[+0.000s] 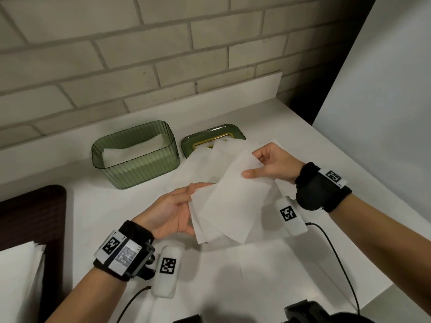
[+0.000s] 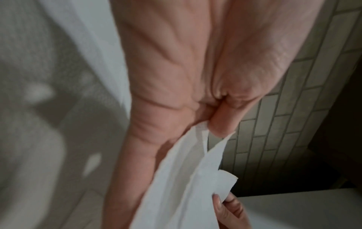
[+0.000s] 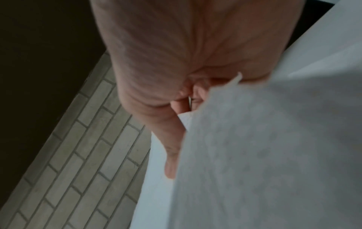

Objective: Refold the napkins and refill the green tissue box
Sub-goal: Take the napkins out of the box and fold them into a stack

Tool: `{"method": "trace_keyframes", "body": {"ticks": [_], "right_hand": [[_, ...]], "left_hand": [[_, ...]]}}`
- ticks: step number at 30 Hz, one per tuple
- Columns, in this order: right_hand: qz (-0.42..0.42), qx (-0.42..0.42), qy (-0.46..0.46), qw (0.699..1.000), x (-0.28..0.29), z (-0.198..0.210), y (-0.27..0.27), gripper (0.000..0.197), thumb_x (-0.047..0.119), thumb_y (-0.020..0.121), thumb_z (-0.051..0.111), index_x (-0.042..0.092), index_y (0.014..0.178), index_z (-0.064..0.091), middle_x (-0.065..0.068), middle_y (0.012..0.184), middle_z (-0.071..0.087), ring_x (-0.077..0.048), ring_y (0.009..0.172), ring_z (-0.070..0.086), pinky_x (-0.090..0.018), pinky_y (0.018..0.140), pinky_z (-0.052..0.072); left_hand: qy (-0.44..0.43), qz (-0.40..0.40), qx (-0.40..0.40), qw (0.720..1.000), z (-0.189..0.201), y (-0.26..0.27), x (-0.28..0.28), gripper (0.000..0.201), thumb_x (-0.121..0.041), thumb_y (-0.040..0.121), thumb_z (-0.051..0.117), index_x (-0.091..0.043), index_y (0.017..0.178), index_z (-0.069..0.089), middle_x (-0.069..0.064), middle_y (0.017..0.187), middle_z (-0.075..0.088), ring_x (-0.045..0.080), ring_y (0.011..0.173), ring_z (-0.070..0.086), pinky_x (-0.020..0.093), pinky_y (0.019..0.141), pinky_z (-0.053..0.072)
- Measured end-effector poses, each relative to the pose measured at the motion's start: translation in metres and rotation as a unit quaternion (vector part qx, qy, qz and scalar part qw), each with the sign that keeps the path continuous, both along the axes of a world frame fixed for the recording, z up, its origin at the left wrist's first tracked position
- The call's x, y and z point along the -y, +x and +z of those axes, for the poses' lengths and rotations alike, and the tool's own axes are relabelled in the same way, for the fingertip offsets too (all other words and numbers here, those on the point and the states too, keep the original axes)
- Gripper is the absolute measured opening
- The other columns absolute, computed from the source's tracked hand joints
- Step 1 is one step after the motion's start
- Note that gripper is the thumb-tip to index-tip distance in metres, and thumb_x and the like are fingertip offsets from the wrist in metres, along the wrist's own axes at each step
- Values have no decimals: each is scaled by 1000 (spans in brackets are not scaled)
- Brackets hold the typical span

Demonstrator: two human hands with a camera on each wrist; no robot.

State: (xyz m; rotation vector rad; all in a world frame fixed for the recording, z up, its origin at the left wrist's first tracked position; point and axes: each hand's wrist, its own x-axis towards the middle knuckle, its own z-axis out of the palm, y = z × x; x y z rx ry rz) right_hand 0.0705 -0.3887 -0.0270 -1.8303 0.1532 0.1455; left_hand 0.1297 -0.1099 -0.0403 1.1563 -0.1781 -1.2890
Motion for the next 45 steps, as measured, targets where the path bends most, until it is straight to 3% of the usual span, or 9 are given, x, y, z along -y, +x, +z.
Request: {"method": "trace_keyframes", "body": {"ticks": [6, 11, 16, 20, 24, 30, 34, 40, 45], "right_hand": [[-10, -20, 6, 1000, -3, -7, 3, 25, -1, 77, 77, -4, 101, 72, -15, 97, 75, -25, 83, 73, -29, 72, 59], [-5, -22, 6, 1000, 1, -7, 0, 29, 1, 77, 77, 0, 105, 71, -14, 101, 75, -28, 90, 72, -32, 80, 58], [-22, -10, 33, 999, 6, -1, -7, 40, 0, 76, 77, -1, 114, 63, -22, 105, 71, -40, 92, 69, -41, 85, 57], [-16, 13, 85, 996, 9, 11, -11, 41, 0, 74, 75, 1, 114, 62, -22, 104, 71, -33, 87, 70, -37, 75, 60], [-23, 33, 127, 991, 12, 24, -14, 35, -10, 81, 64, 7, 112, 63, -12, 95, 75, -22, 80, 73, -28, 67, 58], [-76, 73, 104, 989, 23, 33, -18, 41, 11, 76, 72, 3, 116, 66, -16, 103, 74, -26, 88, 73, -30, 78, 58], [-144, 129, 66, 979, 41, 42, -23, 40, 18, 75, 74, 7, 113, 68, -4, 104, 75, -21, 96, 71, -27, 84, 56], [-155, 226, -58, 960, 47, 69, -45, 24, 14, 80, 73, -2, 97, 66, 8, 86, 75, -10, 82, 70, -21, 76, 56], [-43, 227, -5, 973, 21, 81, -69, 28, 7, 76, 72, -5, 101, 68, -8, 89, 76, -18, 74, 73, -25, 66, 59]], "left_hand": [[4, 6, -24, 1000, -8, 0, -4, 62, -60, 95, 24, -24, 137, 53, 10, 135, 59, 38, 121, 57, 57, 78, 54], [66, 125, 87, 986, -12, -2, -2, 27, -20, 102, 44, -18, 126, 58, 13, 117, 65, 23, 90, 69, 38, 69, 59], [170, 161, 499, 835, -10, -19, -1, 25, -33, 95, 56, -30, 120, 51, -1, 119, 58, 10, 115, 54, 28, 91, 43], [85, 56, 410, 907, 3, -43, 0, 57, -54, 85, 63, -47, 133, 34, -1, 105, 65, 7, 99, 63, 16, 84, 47], [4, 2, 329, 944, -4, -55, 4, 93, -8, 78, 80, -47, 141, 23, 0, 102, 69, 18, 94, 68, 29, 82, 54], [-27, 173, 377, 910, 7, -56, 17, 32, 4, 72, 79, -4, 101, 68, 4, 69, 63, 14, 63, 60, 24, 67, 50], [-6, 266, 398, 878, 7, -47, 12, 17, -7, 70, 83, -7, 86, 76, -5, 51, 34, 15, 53, 29, 23, 63, 39], [82, 294, 479, 823, -5, -43, 0, 11, -18, 70, 85, -25, 74, 78, 1, 63, 65, 25, 55, 37, 31, 61, 35], [82, 274, 406, 868, 1, -41, 0, 24, -1, 69, 83, -17, 86, 78, -12, 72, 68, 11, 57, 56, 21, 73, 46]]}}
